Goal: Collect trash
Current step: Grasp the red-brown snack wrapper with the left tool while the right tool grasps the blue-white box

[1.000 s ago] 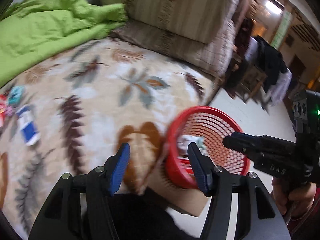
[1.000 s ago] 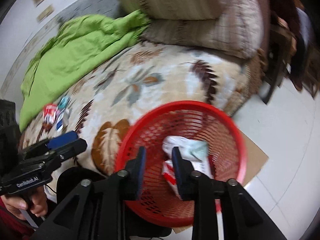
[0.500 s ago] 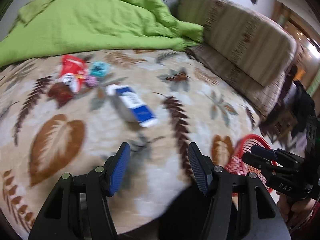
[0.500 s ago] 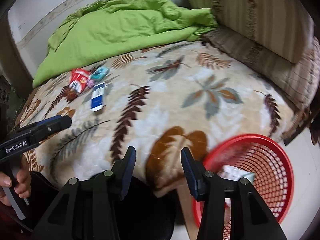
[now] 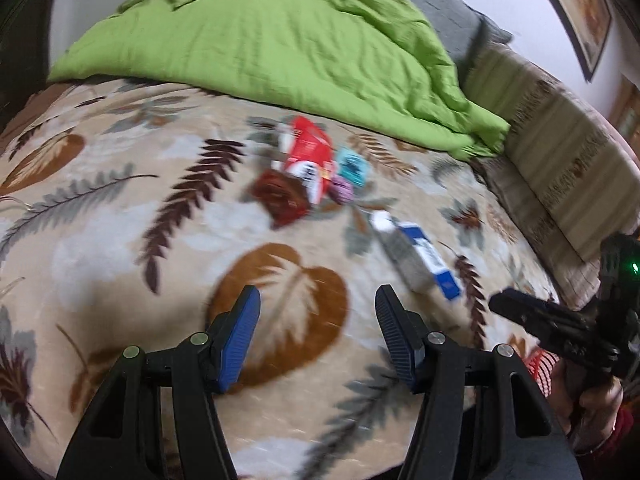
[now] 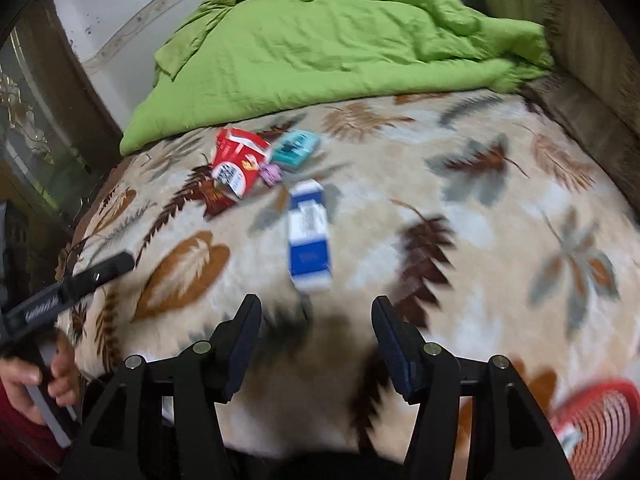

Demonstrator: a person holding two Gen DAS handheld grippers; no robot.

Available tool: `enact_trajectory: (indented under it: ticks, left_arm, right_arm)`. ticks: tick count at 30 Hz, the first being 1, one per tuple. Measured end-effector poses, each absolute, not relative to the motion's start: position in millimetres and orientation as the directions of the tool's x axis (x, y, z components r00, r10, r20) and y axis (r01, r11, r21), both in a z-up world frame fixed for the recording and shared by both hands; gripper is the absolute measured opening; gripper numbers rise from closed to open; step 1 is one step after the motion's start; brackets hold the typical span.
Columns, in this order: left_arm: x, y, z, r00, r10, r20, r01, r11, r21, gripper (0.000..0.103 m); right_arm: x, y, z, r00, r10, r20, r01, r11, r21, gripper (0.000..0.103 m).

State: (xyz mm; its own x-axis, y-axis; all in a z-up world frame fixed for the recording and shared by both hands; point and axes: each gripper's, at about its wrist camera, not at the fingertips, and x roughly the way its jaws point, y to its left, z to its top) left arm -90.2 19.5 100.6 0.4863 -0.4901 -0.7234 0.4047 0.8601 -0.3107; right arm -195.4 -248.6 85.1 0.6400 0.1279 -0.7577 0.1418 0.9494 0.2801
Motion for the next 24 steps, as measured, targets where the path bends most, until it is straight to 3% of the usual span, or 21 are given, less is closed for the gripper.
enact_trajectory:
  ticks: [8,10,20,24]
  left_arm:
    - [-32.7,-0.5,106.7,0.499,-0.436,-0.749,0.432,0.874,-0.221,0.059]
    - [-15.0,-12.4,106.6,0.495,-0.437,-0.752,0.45,0.868,-0.208,0.065]
    - [48.2,-54.6,50.7,0.475,-0.328,-0.817,0.363,0.918,-0.158,0.068]
    - [56.0,-60.5,29.7,0.503,-0.318,-0.803,0.336,0.929,-0.157,0.043]
  right_arm:
    - [-99.8,-240.3,41.3,0.546,0.064,-0.835,0.167,0.969,0.183,0.062]
    - [-92.9,-242.1,31.2,0.531,0.078,-0.844,0.186,0.961,0.205,0.04]
    - [-130.0,-239.3,27.4,0.659,0.103,-0.745,0.234,0.913,0.333,0.038]
    - [-132.9,-238.2,25.8,0.682,0.116,-0.722,0.237,0.899,0.368,0.038]
